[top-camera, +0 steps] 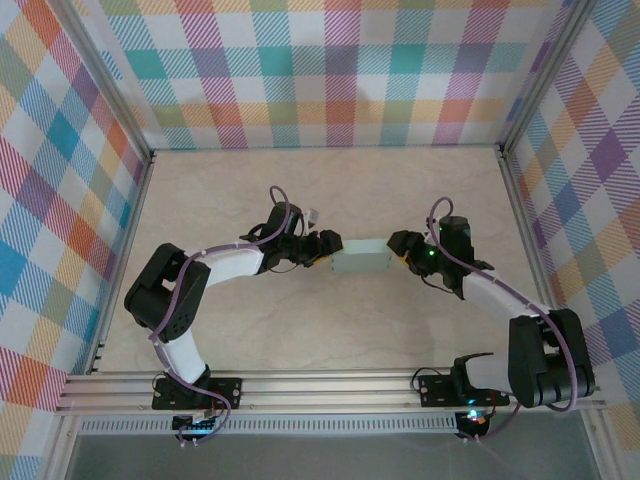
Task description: Fold the paper box
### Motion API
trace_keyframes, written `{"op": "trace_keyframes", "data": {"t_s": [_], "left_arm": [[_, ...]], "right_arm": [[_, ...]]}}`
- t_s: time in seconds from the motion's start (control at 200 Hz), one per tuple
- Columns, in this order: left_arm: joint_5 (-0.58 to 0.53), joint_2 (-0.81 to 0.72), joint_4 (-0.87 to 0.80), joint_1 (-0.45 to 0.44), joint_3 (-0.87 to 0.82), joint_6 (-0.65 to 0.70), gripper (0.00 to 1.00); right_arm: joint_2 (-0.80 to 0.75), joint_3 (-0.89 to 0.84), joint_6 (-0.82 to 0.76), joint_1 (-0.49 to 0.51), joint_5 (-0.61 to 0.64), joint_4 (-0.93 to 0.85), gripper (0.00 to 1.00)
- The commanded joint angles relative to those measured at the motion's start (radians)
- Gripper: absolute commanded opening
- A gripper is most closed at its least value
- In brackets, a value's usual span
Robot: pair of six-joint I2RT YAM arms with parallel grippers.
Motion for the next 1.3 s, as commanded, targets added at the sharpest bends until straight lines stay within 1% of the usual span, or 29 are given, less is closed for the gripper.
{"op": "trace_keyframes", "data": {"t_s": [0.0, 0.18, 0.285, 0.325, 0.5, 0.605, 0.65, 0.7, 0.725, 0.82, 0.87, 0.96, 1.07, 1.295], "left_arm": [[0.004, 0.032, -0.094, 0.003, 0.004, 0.034, 0.66], [0.037, 0.025, -0.112, 0.004, 0.057, 0.043, 0.76], [0.037, 0.011, -0.135, 0.006, 0.084, 0.056, 0.83], [0.038, 0.002, -0.142, 0.009, 0.09, 0.059, 0.85], [0.018, -0.048, -0.178, 0.022, 0.087, 0.084, 0.84], [0.018, -0.067, -0.19, 0.031, 0.071, 0.096, 0.76], [0.016, -0.072, -0.189, 0.034, 0.063, 0.096, 0.69], [0.011, -0.077, -0.187, 0.037, 0.054, 0.096, 0.59], [0.011, -0.077, -0.184, 0.038, 0.049, 0.094, 0.56], [0.016, -0.077, -0.171, 0.039, 0.039, 0.087, 0.53], [0.018, -0.076, -0.162, 0.039, 0.033, 0.084, 0.49], [0.018, -0.067, -0.155, 0.039, 0.023, 0.084, 0.47], [0.023, -0.056, -0.137, 0.039, 0.006, 0.074, 0.41], [0.012, -0.037, -0.098, 0.042, -0.061, 0.066, 0.19]], "right_arm": [[0.011, 0.076, -0.095, 0.005, -0.016, -0.081, 0.66], [0.103, 0.104, -0.085, 0.006, -0.044, -0.033, 0.68], [0.139, 0.102, -0.076, 0.012, -0.064, -0.007, 0.67], [0.146, 0.098, -0.074, 0.012, -0.064, -0.004, 0.64], [0.169, 0.078, -0.061, 0.013, -0.06, 0.008, 0.55], [0.178, 0.073, -0.056, 0.014, -0.065, 0.017, 0.52], [0.18, 0.072, -0.054, 0.012, -0.063, 0.018, 0.52], [0.182, 0.075, -0.052, 0.012, -0.066, 0.02, 0.51], [0.183, 0.075, -0.05, 0.012, -0.069, 0.022, 0.51], [0.188, 0.079, -0.046, 0.012, -0.074, 0.026, 0.51], [0.191, 0.079, -0.046, 0.013, -0.072, 0.023, 0.51], [0.195, 0.076, -0.039, 0.012, -0.08, 0.033, 0.5], [0.196, 0.073, -0.036, 0.012, -0.082, 0.033, 0.49], [0.199, 0.059, -0.04, 0.012, -0.072, 0.028, 0.47]]}}
